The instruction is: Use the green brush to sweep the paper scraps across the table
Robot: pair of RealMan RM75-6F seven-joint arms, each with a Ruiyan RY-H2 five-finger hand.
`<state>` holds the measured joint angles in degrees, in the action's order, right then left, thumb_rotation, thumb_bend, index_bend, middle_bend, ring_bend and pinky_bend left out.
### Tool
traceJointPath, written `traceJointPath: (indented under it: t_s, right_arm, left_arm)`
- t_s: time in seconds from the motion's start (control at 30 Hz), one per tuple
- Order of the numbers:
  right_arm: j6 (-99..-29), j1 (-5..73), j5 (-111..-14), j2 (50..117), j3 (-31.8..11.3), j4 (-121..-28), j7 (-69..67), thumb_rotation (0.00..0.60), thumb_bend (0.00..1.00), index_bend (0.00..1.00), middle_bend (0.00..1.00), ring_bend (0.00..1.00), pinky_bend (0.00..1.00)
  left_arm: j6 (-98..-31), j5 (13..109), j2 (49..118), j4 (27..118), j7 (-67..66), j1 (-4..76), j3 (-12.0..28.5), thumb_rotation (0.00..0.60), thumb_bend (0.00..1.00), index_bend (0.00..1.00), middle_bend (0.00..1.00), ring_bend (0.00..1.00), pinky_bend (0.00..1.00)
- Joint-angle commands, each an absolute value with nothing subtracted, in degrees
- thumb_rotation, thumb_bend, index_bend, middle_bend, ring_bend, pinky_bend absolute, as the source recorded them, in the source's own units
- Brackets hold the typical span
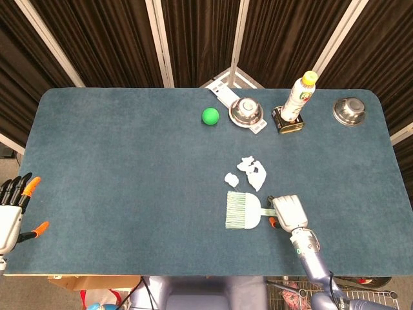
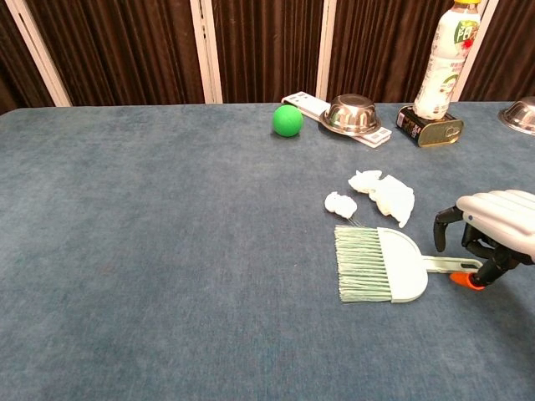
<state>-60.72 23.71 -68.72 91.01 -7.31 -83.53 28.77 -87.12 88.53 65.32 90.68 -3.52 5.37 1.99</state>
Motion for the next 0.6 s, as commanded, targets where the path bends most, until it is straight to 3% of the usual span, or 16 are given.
traceJointPath:
  t_s: [0.03,0.27,0.6]
  right_arm:
    - [-60.5,24.0,-68.0,91.3,-7.4,-83.0,29.2,0.6,0.28,0.48,0.93,0.95,0.88]
    - [-60.1,24.2,-66.3,91.7,-7.1,-82.1,29.7,0.6,0.3,0.48,0.93,0.95,0.88]
    - [-60.0,24.3,-65.8,92.3,-6.3,-80.9,29.1,0.6,0.56,0.65,0.93,0.95,0.88]
  left_arm:
    - [-87.2,88.6,65.3,90.7,-3.5,5.3,2.0,0.6,0.0,0.0,0.0,0.0,0.0]
    - [-87.1,88.6,65.3,90.7,-3.5,5.4,2.0,0.6,0.0,0.0,0.0,0.0,0.0]
    - [-87.1,88.5,65.3,90.7,-3.5,5.4,2.0,0.6,0.0,0.0,0.0,0.0,0.0]
